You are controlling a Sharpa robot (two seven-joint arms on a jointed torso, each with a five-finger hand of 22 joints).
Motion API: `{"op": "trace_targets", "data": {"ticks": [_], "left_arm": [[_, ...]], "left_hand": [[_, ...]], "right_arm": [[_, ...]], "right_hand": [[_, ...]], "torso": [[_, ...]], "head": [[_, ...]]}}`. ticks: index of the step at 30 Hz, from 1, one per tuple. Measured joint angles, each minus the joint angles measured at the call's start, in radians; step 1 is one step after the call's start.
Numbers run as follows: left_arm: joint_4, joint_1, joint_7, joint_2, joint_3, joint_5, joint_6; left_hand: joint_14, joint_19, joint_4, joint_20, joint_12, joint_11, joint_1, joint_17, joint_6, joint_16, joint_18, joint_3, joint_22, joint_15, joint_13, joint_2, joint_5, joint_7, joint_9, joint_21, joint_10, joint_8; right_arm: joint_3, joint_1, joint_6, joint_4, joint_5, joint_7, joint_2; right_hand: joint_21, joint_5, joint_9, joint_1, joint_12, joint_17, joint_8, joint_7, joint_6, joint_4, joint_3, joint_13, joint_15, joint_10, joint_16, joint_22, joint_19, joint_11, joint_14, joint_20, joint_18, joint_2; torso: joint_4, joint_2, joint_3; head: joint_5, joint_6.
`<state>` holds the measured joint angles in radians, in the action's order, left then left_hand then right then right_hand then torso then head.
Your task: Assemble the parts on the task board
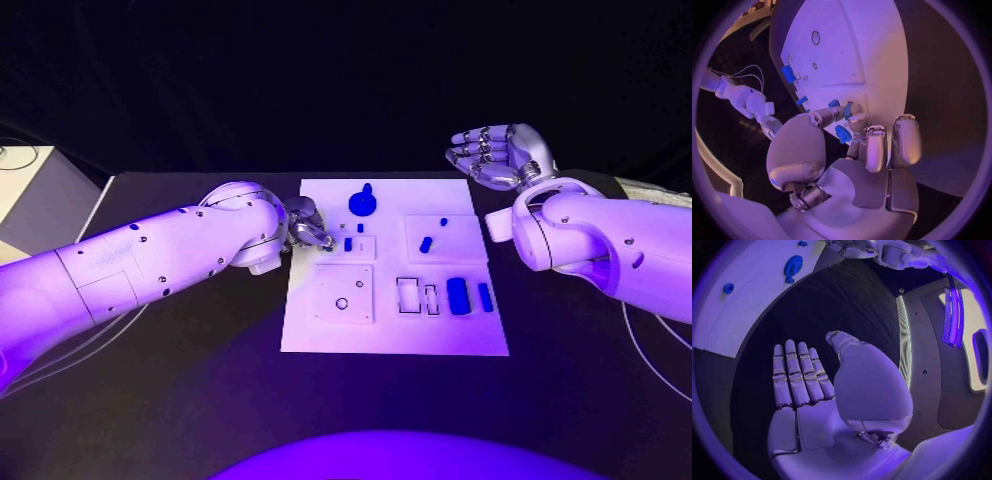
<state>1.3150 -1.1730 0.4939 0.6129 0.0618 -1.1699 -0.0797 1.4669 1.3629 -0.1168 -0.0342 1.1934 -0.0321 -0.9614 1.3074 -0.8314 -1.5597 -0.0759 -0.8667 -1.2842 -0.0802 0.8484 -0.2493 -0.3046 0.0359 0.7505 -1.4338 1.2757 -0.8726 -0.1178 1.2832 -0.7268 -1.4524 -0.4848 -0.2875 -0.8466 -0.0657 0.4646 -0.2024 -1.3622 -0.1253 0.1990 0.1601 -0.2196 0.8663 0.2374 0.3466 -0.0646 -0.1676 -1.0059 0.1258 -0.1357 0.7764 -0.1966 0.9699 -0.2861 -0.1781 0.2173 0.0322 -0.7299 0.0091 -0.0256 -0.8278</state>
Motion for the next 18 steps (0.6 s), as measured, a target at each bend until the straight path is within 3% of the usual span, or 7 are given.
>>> {"op": "trace_targets", "data": {"ticks": [18], "left_arm": [[0.008,0.004,-0.003,0.000,-0.003,-0.026,0.026]], "left_hand": [[0.000,0.000,0.000,0.000,0.000,0.000,-0.010,0.000,-0.006,0.000,0.000,0.000,-0.002,0.000,0.005,0.010,-0.001,0.005,-0.001,0.000,0.000,0.014]], "right_arm": [[0.000,0.000,0.001,-0.001,0.000,0.000,-0.002]], "right_hand": [[0.000,0.000,0.000,0.000,0.004,-0.001,0.000,-0.004,0.004,0.000,0.000,0.000,0.000,0.000,0.000,0.001,-0.007,0.000,0.000,0.000,0.000,0.000]], "torso": [[0.0000,0.001,-0.0003]], "head": [[0.000,-0.003]]}}
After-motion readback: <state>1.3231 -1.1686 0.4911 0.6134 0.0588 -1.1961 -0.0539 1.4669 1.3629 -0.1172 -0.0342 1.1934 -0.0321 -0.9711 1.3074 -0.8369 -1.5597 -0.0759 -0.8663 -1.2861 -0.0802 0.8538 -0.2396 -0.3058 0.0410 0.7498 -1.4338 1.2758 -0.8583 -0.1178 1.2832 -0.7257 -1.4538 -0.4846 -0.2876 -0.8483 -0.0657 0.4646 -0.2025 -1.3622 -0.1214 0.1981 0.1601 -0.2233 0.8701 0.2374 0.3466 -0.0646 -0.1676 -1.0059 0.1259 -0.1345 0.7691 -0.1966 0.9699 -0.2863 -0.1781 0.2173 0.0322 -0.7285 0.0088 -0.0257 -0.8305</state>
